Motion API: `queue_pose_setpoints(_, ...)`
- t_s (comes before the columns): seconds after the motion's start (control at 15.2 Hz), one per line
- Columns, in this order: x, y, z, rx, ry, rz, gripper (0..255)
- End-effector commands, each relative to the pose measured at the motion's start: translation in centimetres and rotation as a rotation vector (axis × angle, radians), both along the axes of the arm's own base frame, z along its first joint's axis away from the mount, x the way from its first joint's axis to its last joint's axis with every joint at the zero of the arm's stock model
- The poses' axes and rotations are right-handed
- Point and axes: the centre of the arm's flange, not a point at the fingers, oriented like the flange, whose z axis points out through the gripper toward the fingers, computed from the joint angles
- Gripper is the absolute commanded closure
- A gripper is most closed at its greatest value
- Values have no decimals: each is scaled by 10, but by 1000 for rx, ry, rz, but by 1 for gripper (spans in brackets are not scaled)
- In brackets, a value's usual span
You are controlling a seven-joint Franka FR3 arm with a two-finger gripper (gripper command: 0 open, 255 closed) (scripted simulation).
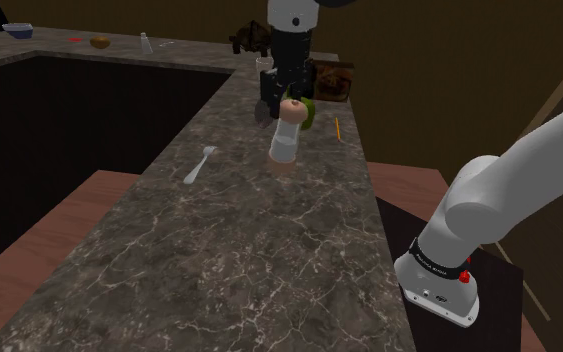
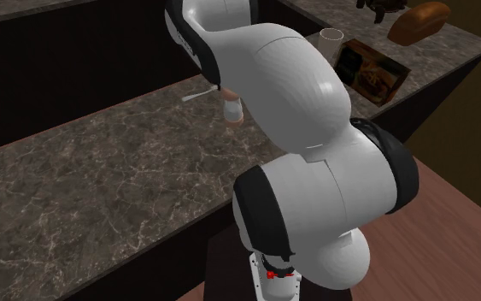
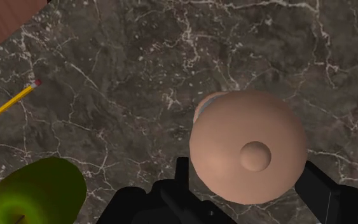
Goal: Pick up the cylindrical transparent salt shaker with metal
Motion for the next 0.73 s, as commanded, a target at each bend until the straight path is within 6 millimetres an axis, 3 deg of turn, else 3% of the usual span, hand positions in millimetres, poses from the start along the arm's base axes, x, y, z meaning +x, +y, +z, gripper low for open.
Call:
queue_pose_setpoints(0.0,-2,0,11,0,0,0,255)
queue_pose_setpoints(0.53,-2,0,53,0,0,0,255)
queue_pose_setpoints(0.66,-2,0,54,0,0,0,255)
